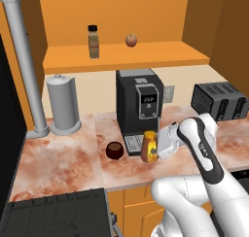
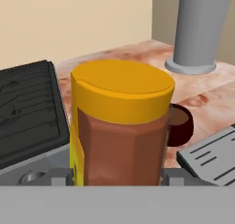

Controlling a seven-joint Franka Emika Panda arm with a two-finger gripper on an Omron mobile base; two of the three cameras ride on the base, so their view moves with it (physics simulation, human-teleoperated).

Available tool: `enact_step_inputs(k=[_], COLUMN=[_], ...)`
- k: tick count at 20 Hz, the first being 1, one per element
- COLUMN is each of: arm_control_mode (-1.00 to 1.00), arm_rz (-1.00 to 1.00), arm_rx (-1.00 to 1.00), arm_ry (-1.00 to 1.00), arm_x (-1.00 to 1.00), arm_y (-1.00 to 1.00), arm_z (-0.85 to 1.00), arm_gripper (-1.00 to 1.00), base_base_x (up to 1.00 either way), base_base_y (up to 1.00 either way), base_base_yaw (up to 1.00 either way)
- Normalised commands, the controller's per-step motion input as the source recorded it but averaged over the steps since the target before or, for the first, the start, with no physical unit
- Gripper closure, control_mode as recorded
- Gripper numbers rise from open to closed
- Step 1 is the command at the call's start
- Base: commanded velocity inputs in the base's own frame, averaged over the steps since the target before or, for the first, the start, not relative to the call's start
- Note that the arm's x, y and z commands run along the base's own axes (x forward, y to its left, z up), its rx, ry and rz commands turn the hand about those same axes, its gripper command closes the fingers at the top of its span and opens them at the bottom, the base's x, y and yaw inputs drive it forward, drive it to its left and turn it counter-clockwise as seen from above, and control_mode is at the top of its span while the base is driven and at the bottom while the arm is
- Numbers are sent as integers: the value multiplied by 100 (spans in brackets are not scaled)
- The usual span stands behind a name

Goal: Pick the cinnamon and honey bottle from the cabinet and place them next to the mug.

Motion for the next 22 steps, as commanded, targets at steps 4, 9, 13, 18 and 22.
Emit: enact_step_inputs(k=[4, 9, 13, 18, 22], arm_control_mode=[-100, -100, -100, -100, -100], arm_rz=[-5, -3, -3, -2, -1], arm_rx=[-1, -1, 0, 0, 0], arm_ry=[0, 0, 0, 0, 0], arm_x=[0, 0, 0, 0, 0], arm_y=[19, 10, 6, 4, 4], arm_z=[-47, -52, -47, -47, -47], arm_gripper=[100, 100, 100, 100, 100], base_base_x=[0, 0, 0, 0, 0], base_base_y=[0, 0, 0, 0, 0], base_base_yaw=[0, 0, 0, 0, 0])
